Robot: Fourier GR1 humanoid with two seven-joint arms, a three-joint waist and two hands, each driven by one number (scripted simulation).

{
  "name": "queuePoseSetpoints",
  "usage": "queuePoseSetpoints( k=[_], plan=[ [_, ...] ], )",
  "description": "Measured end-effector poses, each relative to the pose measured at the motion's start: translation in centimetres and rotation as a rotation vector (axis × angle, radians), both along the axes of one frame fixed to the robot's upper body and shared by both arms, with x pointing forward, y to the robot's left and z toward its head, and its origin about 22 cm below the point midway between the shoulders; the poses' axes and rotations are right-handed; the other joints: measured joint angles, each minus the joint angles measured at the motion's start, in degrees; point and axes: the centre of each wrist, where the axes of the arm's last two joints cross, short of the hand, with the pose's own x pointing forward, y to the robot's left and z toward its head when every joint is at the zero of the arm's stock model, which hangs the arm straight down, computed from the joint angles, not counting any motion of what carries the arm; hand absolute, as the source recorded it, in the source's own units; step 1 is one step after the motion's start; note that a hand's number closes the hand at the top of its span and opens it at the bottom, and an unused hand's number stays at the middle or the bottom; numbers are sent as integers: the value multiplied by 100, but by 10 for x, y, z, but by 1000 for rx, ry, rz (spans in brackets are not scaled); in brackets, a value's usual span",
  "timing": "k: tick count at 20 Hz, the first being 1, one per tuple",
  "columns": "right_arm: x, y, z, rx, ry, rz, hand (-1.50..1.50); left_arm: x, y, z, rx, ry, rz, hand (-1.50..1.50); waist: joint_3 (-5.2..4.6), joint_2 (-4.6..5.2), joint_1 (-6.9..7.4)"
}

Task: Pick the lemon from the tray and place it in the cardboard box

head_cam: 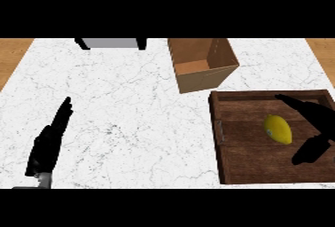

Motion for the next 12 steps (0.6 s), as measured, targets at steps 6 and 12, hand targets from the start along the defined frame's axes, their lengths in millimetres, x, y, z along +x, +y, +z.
queuePoseSetpoints(
  k=[6, 12],
  plan=[
    [1, 2, -6, 1, -2, -6, -150, 2, 2, 3, 1, -3, -4, 0, 1, 0, -4],
    [-3, 5, -15, 7, -9, -6, -150, 0, -3, 1, -6, -2, -2, 0, -1, -1, -7]
  ],
)
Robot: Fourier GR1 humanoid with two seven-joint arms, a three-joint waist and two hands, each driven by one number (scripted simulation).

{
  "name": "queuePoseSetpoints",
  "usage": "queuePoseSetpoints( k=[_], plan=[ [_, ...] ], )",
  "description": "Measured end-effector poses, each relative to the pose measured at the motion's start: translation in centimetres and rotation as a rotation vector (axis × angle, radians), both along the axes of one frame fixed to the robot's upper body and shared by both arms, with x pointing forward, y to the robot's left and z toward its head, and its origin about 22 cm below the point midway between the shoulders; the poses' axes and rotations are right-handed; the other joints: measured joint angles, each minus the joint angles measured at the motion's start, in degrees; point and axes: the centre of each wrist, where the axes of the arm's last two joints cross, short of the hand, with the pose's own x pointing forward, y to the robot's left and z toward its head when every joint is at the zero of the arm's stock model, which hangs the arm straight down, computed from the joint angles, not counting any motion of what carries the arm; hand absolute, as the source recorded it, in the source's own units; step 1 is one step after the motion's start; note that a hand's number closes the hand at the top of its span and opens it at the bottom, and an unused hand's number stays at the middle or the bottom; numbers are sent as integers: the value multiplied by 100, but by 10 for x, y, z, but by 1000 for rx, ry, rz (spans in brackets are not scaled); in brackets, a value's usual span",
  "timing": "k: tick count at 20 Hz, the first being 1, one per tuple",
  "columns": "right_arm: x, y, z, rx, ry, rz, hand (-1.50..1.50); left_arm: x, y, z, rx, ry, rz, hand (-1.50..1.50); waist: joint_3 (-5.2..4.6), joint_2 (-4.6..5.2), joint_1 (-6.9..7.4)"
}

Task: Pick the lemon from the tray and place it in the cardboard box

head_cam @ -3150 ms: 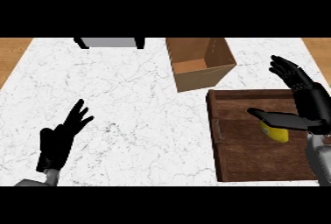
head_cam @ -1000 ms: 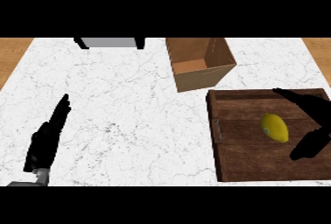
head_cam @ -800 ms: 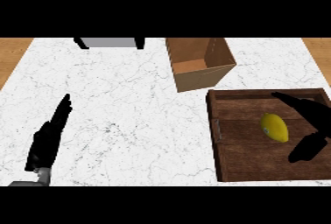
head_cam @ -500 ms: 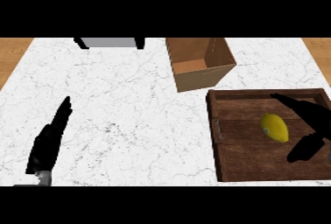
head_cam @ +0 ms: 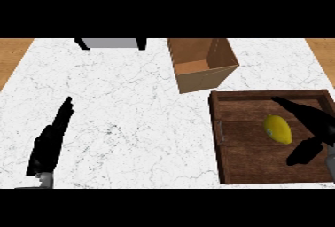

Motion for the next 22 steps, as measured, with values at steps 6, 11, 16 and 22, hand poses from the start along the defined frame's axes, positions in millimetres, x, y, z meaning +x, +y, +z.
queuePoseSetpoints(
  k=[6, 11, 16, 22],
  plan=[
    [8, 3, -14, 5, 8, -6, -150, 5, 5, 3, 6, 2, 2, 0, 1, 3, 6],
    [4, 0, -19, -8, 23, 5, -150, 4, -1, 3, -2, 5, -1, 0, 1, 1, 1],
    [7, -4, -35, -13, 54, 11, 150, 3, 3, 5, 5, 4, 1, 0, 2, 3, 9],
    [9, 6, -34, -51, -46, 17, 150, 7, 5, -2, 5, 4, 2, 0, -12, -6, -6]
  ],
)
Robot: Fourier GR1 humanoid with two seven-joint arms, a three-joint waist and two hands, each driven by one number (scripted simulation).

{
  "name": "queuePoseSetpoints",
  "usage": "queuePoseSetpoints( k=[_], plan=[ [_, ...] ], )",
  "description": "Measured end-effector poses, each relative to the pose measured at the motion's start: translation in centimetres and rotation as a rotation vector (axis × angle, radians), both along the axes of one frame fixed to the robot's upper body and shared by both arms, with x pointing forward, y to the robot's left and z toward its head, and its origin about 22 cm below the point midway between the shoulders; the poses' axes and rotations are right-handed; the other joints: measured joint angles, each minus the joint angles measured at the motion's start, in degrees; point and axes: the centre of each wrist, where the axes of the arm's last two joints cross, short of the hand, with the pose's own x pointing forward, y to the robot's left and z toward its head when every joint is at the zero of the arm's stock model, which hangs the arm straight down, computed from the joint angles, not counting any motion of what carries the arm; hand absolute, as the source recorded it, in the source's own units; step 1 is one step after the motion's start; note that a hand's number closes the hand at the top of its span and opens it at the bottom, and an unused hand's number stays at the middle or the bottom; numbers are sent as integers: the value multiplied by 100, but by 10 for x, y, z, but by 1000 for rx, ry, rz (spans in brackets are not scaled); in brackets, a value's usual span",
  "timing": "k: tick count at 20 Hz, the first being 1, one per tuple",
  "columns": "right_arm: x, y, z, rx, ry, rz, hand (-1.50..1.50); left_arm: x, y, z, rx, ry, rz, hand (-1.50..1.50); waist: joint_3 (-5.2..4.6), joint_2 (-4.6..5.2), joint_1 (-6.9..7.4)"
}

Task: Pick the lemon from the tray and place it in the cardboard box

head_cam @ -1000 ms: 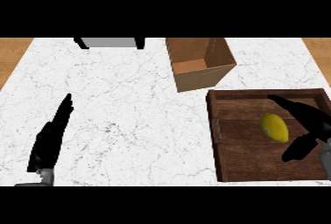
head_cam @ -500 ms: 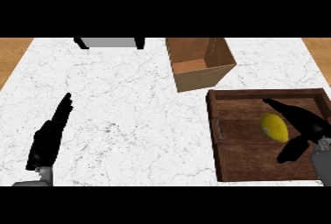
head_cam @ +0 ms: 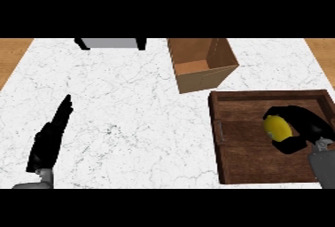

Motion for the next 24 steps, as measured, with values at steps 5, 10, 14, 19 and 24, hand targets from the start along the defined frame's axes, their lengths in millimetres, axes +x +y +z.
queuePoseSetpoints(
  k=[5, 10, 14, 19, 24],
  plan=[
    [16, -7, 7, -50, -124, 74, 150, 5, -5, 5, 2, -10, -14, 0, 9, 26, 110],
    [50, -2, 52, -82, -234, 351, 150, 12, -23, 10, -8, -41, -99, 0, 46, 231, 673],
    [69, -7, 80, -85, -309, 524, 150, 18, -29, 16, -6, -58, -144, 0, 63, 340, 912],
    [86, -26, 107, -71, -414, 646, 150, 23, -37, 19, -8, -68, -166, 0, 73, 392, 999],
    [101, -44, 129, 18, -494, 715, 150, 24, -41, 19, -8, -69, -174, 0, 67, 390, 1018]
  ],
)
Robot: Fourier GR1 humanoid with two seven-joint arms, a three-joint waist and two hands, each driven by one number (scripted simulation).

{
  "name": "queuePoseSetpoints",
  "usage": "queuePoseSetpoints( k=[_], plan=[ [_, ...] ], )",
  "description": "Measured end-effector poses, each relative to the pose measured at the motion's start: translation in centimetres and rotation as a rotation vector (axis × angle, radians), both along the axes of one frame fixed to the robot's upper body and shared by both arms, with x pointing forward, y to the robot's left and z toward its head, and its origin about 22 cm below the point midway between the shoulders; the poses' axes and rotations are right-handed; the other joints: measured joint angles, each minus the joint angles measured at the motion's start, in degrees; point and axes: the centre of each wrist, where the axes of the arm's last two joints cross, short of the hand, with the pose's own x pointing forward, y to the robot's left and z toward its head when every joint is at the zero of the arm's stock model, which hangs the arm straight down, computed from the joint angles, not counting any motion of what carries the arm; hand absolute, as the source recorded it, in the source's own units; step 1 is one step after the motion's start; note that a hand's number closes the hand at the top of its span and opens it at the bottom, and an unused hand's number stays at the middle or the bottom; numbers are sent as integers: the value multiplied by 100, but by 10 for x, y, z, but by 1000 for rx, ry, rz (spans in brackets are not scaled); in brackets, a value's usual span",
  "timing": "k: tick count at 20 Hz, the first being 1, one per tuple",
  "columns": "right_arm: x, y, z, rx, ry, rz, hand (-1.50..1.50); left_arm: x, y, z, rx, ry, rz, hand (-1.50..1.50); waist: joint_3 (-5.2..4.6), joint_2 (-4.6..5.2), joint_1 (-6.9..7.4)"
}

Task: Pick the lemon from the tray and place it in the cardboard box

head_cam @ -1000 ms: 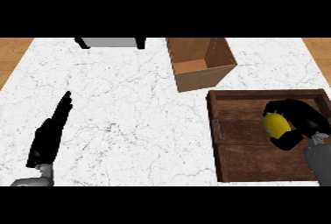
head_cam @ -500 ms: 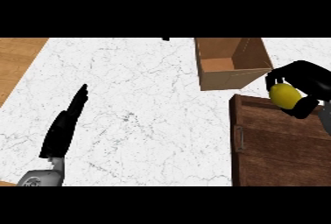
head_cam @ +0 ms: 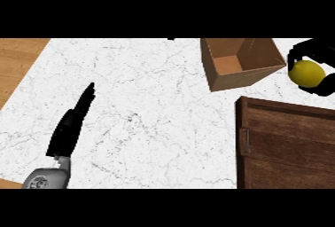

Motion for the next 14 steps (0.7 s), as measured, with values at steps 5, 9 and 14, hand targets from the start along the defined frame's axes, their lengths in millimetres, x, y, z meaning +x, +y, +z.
queuePoseSetpoints(
  k=[5, 9, 14],
  plan=[
    [14, -3, 15, 214, -19, 83, 150, 3, 0, 0, 6, 8, 3, 0, -4, -33, -56],
    [24, 4, 24, 336, -24, 135, 150, 3, -2, -2, 3, 16, 10, 0, -14, -64, -102],
    [36, 20, 39, 419, -15, 189, 150, 3, 2, -2, 7, 23, 23, 0, -26, -116, -176]
  ],
)
